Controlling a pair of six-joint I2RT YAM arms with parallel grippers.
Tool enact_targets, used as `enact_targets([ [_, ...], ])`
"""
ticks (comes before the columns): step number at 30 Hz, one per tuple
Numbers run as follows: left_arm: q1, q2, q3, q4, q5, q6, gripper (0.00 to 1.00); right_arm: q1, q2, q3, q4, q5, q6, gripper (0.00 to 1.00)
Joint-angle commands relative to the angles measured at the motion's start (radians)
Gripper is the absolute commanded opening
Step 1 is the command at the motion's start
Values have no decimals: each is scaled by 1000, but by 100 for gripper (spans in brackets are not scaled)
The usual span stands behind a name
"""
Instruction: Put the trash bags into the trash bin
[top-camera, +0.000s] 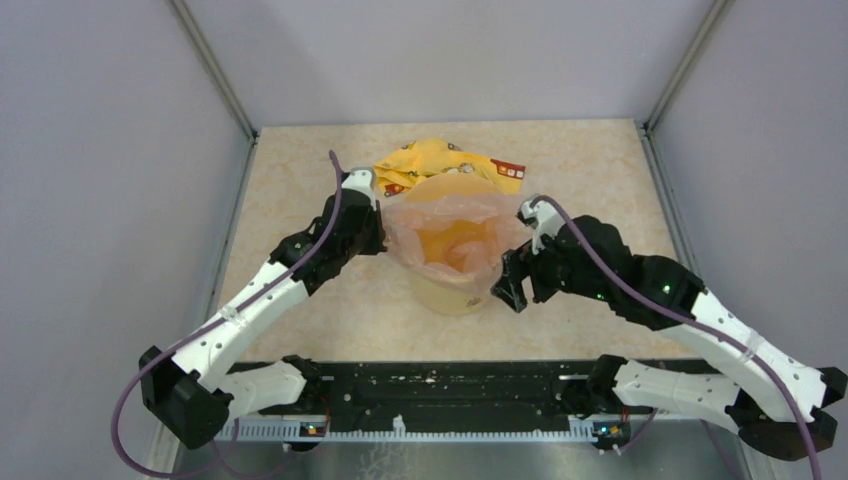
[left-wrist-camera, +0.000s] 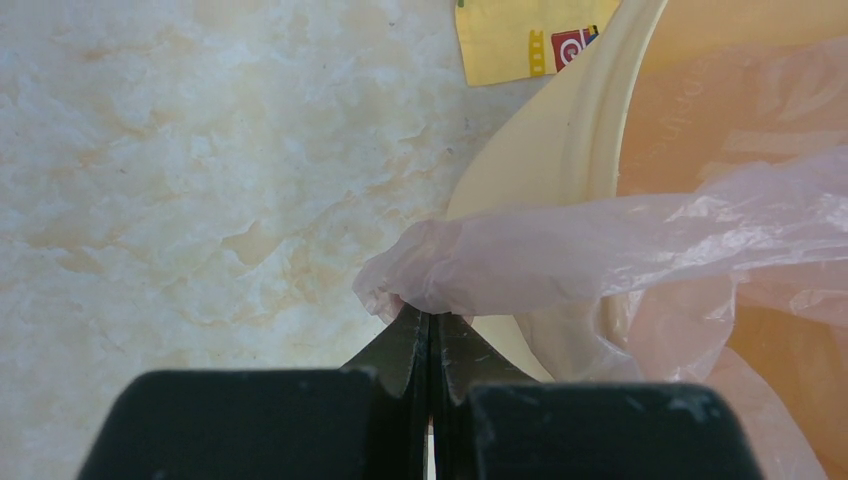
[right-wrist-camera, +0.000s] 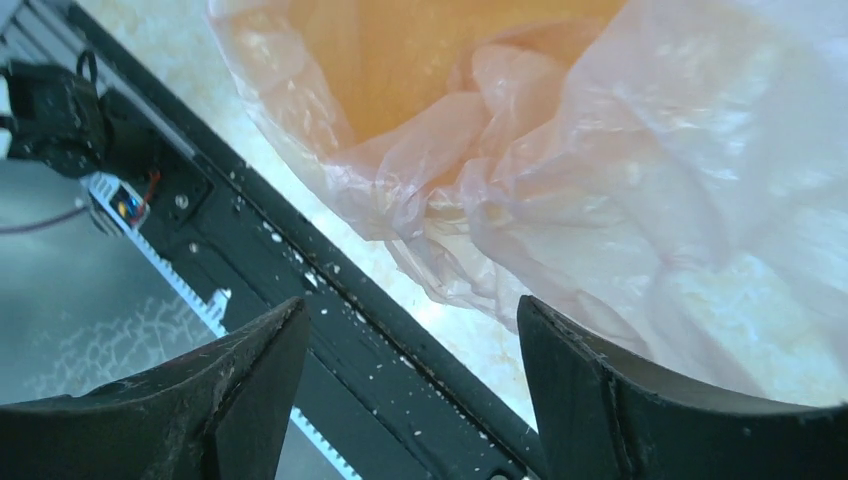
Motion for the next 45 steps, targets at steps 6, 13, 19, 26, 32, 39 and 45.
enact_targets([
  [6,3,-4,50,50,-1,17,0,8,6,248,-227,277,163,75],
  [13,3,-12,56,44,4,23,0,8,35,325,-188,322,109,63],
  [19,3,-10,57,43,8,26,0,9,178,401,-56,247,-104,61],
  [26,3,-13,59,36,9,30,0,8,355,491,52,122,-352,59],
  [32,4,-16,60,35,14,36,0,-2,443,503,59,96,-450,58],
  [39,4,-13,64,35,14,43,0,-16,471,466,69,190,-500,49],
  [45,4,-10,70,34,12,45,0,-41,489,452,81,159,-519,36],
])
